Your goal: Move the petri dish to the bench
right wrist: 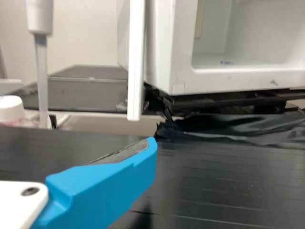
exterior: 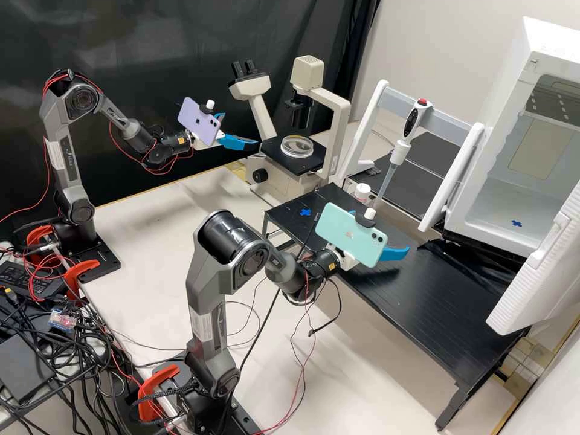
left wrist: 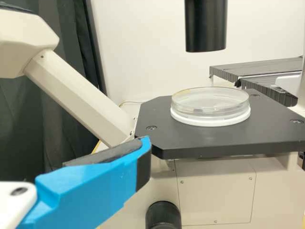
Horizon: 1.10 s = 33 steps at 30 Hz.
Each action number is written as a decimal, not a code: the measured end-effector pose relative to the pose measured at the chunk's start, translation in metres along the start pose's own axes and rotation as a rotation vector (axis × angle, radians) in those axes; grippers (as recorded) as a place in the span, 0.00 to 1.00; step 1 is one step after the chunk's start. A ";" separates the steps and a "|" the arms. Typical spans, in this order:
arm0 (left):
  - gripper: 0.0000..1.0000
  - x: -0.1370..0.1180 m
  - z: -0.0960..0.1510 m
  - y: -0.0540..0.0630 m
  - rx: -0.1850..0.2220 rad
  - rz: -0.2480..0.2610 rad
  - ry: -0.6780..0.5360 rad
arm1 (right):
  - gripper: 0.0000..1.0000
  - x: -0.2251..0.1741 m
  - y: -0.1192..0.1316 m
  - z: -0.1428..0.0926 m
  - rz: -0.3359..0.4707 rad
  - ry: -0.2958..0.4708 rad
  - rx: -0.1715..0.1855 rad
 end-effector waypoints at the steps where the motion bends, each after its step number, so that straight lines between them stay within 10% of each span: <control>1: 1.00 0.000 0.000 0.000 0.000 0.000 0.000 | 1.00 -0.004 -0.003 -0.006 -0.005 0.025 0.003; 15: 1.00 0.000 0.000 0.000 0.000 0.000 0.000 | 1.00 -0.036 -0.068 -0.103 -0.150 0.352 -0.121; 33: 1.00 0.000 0.000 0.000 0.000 0.000 0.000 | 1.00 -0.001 -0.122 -0.193 -0.230 0.451 -0.190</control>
